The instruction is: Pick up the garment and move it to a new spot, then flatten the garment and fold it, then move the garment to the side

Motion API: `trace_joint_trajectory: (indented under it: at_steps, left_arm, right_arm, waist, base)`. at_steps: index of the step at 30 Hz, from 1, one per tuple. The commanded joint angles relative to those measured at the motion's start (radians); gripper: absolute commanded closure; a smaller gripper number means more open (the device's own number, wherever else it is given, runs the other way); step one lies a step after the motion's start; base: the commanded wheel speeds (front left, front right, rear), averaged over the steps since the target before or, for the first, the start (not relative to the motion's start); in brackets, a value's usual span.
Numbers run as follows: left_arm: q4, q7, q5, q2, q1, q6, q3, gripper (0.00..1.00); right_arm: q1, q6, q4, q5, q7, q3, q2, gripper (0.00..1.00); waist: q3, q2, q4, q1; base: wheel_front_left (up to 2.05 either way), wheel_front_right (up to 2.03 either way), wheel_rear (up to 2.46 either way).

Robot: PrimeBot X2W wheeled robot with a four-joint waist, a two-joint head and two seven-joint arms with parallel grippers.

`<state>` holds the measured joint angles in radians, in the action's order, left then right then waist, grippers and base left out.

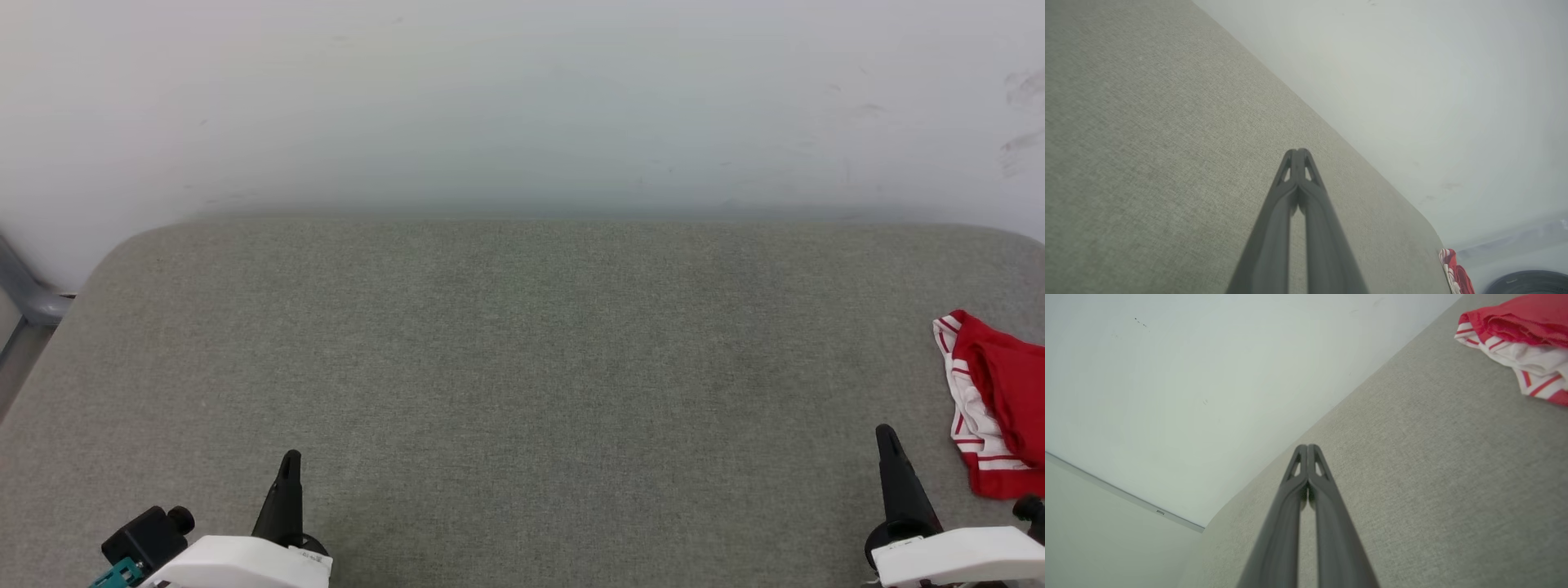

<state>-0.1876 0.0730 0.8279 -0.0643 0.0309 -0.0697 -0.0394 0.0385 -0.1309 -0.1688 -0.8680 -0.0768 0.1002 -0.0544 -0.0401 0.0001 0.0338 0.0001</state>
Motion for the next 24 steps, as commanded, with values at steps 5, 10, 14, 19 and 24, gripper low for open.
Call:
trace_joint_trajectory:
  at_steps: [5, 10, 14, 19, 24]
  left_arm:
    - [0.003, -0.019, 0.085, -0.001, -0.036, -0.012, -0.012, 1.0]
    - [-0.001, -0.031, 0.135, 0.0, -0.045, -0.015, -0.017, 1.0]
    - [-0.005, -0.043, 0.183, 0.001, -0.053, -0.019, -0.021, 1.0]
    - [-0.011, -0.057, 0.241, 0.003, -0.062, -0.022, -0.026, 1.0]
    - [-0.015, -0.071, 0.296, 0.004, -0.071, -0.028, -0.031, 1.0]
  right_arm:
    - [-0.037, 0.0, 0.0, -0.082, 0.021, 0.004, 0.001, 1.0]
    - [-0.045, 0.0, -0.006, -0.13, 0.034, 0.005, 0.001, 1.0]
    - [-0.055, 0.0, -0.01, -0.175, 0.045, 0.005, 0.002, 1.0]
    - [-0.063, 0.0, -0.017, -0.229, 0.059, 0.007, 0.002, 1.0]
    - [-0.073, 0.0, -0.023, -0.282, 0.073, 0.008, 0.002, 1.0]
  waist:
    - [0.003, -0.0001, -0.002, 0.0]
    - [0.005, -0.0001, -0.004, 0.0]
    - [0.007, -0.0001, -0.006, 0.0]
    - [0.01, -0.0001, -0.008, 0.0]
    - [0.012, -0.0001, -0.01, 0.0]
  base:
    - [0.0, 0.0, 0.0]
    - [0.0, 0.0, 0.0]
    - [0.0, 0.0, 0.0]
    - [0.0, 0.0, 0.0]
    - [0.0, 0.0, 0.0]
